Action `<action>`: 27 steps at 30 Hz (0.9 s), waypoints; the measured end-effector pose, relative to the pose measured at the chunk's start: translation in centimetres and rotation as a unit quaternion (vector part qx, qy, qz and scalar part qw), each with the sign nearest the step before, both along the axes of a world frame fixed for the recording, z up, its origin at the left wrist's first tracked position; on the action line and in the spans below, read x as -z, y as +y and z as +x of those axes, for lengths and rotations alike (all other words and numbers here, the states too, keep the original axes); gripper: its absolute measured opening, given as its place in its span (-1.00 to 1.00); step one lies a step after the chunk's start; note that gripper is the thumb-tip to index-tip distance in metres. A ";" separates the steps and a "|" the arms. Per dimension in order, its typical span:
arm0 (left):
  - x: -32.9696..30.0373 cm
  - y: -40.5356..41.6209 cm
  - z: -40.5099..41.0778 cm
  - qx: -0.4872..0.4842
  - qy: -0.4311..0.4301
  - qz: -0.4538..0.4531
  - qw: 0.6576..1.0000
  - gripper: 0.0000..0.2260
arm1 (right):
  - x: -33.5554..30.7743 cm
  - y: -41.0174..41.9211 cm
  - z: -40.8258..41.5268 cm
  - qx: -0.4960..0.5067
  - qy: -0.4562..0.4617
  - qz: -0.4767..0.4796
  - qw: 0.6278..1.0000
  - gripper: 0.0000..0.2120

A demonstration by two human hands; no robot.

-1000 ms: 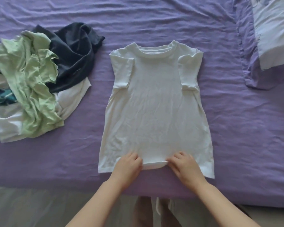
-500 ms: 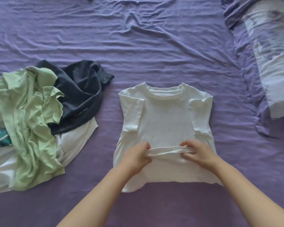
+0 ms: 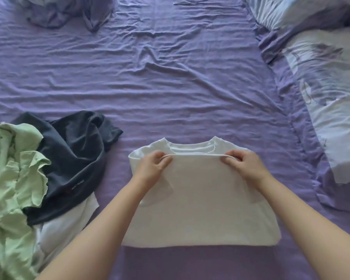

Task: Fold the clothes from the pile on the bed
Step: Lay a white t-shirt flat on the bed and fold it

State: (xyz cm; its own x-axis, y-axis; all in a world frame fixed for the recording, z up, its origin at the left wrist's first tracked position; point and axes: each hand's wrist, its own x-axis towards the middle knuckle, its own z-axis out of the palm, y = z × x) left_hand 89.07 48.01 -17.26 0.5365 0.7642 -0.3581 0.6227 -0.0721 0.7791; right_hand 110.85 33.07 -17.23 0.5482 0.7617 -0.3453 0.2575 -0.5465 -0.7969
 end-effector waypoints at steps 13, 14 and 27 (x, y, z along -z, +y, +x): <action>5.6 3.9 3.7 -0.042 0.126 0.227 0.965 -0.85 | 5.7 5.7 1.5 -0.058 -0.287 -0.001 0.956 -0.82; 5.7 3.9 3.8 -0.035 0.157 0.238 0.958 -0.85 | 5.9 6.1 1.5 -0.074 -0.295 -0.017 0.952 -0.81; 7.5 -8.0 10.4 0.266 0.142 0.350 0.887 -0.67 | 5.8 -2.0 2.2 -0.076 -0.289 0.025 0.954 -0.35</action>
State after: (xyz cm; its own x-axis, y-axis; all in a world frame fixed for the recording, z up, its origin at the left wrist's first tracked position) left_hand 99.48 40.02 -24.76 0.8523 0.5177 -0.0745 0.5189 -0.8188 0.2457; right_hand 113.07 31.05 -23.06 0.5184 0.8549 0.0202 0.7352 -0.4335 -0.5211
